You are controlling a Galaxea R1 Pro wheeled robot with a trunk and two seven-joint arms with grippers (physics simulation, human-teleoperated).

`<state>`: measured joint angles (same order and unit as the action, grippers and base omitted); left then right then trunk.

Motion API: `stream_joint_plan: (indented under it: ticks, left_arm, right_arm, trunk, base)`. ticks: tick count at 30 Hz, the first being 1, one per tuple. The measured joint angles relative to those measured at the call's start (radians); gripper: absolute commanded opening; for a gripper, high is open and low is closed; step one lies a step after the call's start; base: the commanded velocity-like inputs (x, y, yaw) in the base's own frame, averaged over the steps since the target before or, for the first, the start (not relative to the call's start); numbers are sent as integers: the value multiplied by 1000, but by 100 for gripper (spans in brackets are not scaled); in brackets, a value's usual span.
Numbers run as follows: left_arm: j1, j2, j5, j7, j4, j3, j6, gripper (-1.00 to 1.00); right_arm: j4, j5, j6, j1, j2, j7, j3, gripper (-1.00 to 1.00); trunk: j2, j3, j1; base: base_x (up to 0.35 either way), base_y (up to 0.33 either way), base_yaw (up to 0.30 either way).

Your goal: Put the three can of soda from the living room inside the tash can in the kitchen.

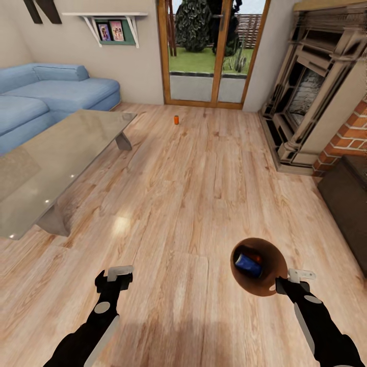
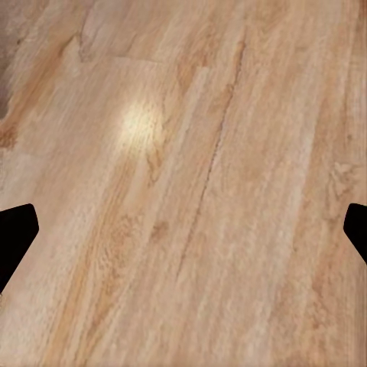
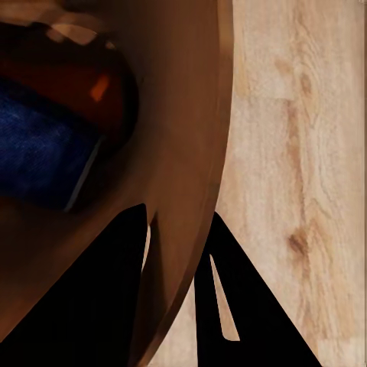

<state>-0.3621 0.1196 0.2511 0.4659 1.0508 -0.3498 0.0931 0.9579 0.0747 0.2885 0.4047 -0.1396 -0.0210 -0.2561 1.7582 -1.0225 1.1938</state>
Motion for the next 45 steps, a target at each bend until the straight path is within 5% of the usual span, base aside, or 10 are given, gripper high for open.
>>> stream_joint_plan:
  ticks: [5,14,45]
  left_arm:
    - [0,0,0,2,0,0,-3,100]
    - [0,2,1,-2,0,1,-27,100]
    - [0,2,1,-4,-82,0,-33,100]
  right_arm:
    - [0,-1,0,0,0,1,0,-100]
    - [-1,1,0,0,1,5,0,-100]
    - [-2,-2,0,-5,2,3,0,-100]
  trunk:
    - [-35,23,-19]
    - [-35,26,-19]
    - [-35,30,-19]
  base:
    - [0,0,0]
    - [32,0,0]
    - [314,0,-82]
